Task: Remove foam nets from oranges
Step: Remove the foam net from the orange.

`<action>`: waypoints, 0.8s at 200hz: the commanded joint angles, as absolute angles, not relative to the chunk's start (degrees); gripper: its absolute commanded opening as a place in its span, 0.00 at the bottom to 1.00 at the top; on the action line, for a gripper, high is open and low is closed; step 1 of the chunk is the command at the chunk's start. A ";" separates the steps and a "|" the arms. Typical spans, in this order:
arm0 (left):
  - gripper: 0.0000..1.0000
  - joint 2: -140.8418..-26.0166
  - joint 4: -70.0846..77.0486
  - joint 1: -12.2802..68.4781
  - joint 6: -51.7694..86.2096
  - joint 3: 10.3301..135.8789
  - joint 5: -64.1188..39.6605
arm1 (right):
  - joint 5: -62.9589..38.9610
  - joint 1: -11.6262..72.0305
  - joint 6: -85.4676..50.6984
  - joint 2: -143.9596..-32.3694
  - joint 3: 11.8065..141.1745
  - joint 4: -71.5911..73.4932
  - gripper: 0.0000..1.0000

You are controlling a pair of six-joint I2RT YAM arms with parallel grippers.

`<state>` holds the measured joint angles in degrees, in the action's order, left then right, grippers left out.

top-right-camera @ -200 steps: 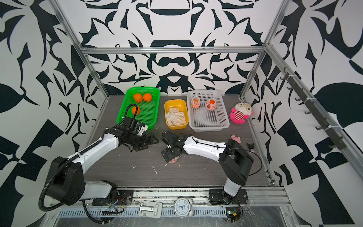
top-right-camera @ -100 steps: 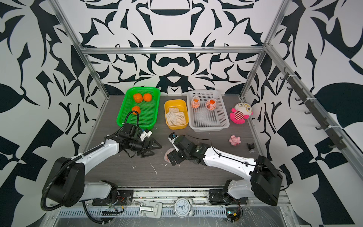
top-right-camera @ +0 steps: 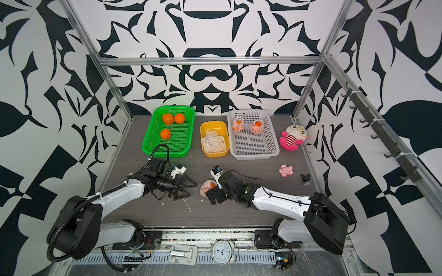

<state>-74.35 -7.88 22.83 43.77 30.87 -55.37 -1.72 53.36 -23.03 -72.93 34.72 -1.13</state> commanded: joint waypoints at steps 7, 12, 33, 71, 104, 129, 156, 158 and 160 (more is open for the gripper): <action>0.99 -75.77 -5.01 23.04 44.57 30.54 -55.52 | -4.49 51.77 -24.12 -74.64 35.11 4.67 0.99; 0.99 -75.87 -5.01 23.05 44.58 30.51 -55.00 | -4.68 51.61 -24.17 -75.07 35.24 4.90 0.99; 0.99 -76.45 -6.35 23.14 44.44 30.86 -52.05 | -5.97 50.89 -24.01 -77.18 35.96 5.80 0.98; 0.99 -76.77 -8.20 23.25 43.33 31.55 -48.79 | -7.68 50.34 -23.86 -79.45 36.52 6.33 0.82; 0.99 -77.82 -7.66 23.51 43.23 31.47 -48.72 | -8.39 50.23 -23.94 -79.08 36.29 6.62 0.71; 0.99 -77.96 -7.38 23.73 43.20 31.38 -48.83 | -8.45 50.27 -24.10 -78.75 36.56 6.18 0.65; 0.99 -78.05 -7.38 23.69 43.15 31.63 -48.95 | -8.26 50.12 -23.89 -78.24 36.94 5.55 0.56; 1.00 -78.18 -7.38 23.79 43.15 31.64 -48.95 | -8.33 50.17 -23.84 -78.29 36.99 5.50 0.55; 0.99 -78.15 -7.36 23.74 43.15 31.64 -48.95 | -8.28 50.18 -23.84 -78.22 37.06 5.42 0.55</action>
